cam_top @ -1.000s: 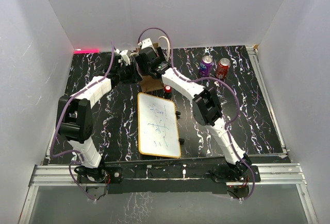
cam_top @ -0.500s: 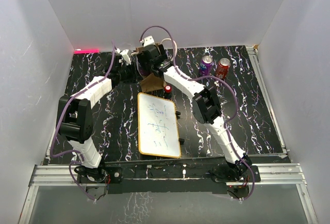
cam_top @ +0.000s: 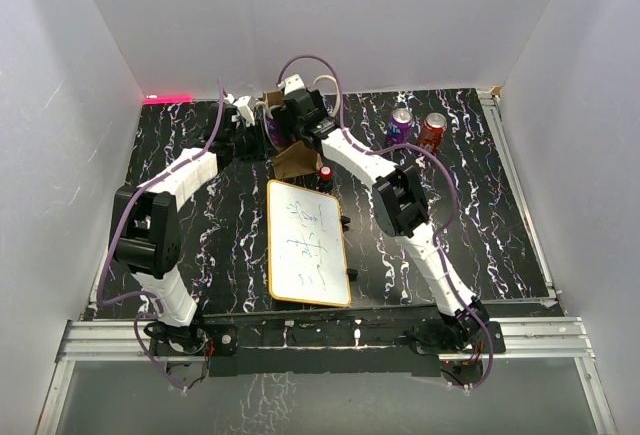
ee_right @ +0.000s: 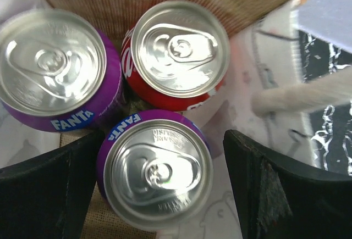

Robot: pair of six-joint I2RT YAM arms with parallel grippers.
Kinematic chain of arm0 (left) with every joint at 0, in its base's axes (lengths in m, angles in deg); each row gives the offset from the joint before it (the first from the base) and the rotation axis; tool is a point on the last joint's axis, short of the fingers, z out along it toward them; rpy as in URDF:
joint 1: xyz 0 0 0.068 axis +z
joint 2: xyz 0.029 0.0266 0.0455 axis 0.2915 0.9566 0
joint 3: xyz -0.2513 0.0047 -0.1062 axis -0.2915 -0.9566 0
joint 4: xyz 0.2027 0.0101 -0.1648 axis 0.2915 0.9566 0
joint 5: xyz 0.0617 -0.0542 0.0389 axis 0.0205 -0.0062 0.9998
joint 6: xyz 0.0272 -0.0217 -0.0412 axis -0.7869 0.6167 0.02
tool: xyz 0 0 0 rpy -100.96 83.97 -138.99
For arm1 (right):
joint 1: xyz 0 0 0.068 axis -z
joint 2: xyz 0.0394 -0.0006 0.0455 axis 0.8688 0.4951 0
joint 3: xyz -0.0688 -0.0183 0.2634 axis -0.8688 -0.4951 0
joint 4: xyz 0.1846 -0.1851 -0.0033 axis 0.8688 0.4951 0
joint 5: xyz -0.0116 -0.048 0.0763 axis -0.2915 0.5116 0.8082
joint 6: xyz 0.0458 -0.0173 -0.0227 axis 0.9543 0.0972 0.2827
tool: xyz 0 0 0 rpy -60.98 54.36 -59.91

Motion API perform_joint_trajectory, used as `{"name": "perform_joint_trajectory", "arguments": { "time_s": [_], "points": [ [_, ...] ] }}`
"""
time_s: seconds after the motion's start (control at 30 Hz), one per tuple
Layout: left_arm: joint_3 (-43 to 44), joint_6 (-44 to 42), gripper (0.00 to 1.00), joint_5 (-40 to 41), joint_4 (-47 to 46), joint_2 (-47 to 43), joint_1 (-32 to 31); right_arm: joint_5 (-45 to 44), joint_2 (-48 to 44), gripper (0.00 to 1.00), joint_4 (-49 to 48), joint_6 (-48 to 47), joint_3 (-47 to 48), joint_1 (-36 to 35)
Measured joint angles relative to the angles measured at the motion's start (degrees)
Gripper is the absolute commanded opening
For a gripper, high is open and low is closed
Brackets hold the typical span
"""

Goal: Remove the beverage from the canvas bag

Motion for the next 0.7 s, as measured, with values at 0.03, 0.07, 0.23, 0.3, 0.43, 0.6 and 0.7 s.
{"name": "perform_joint_trajectory", "arguments": {
  "time_s": [0.03, 0.07, 0.23, 0.3, 0.43, 0.6, 0.7],
  "points": [
    [0.0, -0.02, 0.31, 0.0, 0.0, 0.0, -0.02, 0.44, 0.59, 0.92, 0.04, -0.15, 0.0, 0.02],
    [0.0, 0.0, 0.31, 0.02, 0.02, 0.0, -0.02, 0.74, 1.05, 0.92, 0.07, -0.28, 0.0, 0.02],
    [0.0, -0.02, 0.31, 0.02, 0.48, 0.0, -0.04, 2.16, 2.36, 0.74, 0.5, -0.48, 0.0, 0.02],
    [0.0, -0.04, 0.31, 0.07, 0.61, 0.0, -0.02, 2.6, 2.36, 0.64, 0.46, -0.35, 0.07, 0.0],
    [0.0, -0.04, 0.31, 0.11, 0.68, 0.0, -0.02, 2.71, 2.36, 0.41, 0.37, -0.2, 0.17, 0.02],
    [0.0, -0.04, 0.31, 0.13, 0.72, 0.0, -0.02, 3.04, 2.1, 0.16, 0.5, -0.31, 0.2, 0.02],
    [0.0, -0.04, 0.31, 0.15, 0.72, 0.0, 0.0, 3.19, 1.55, 0.08, 0.59, -0.28, 0.2, 0.02]
  ]
}}
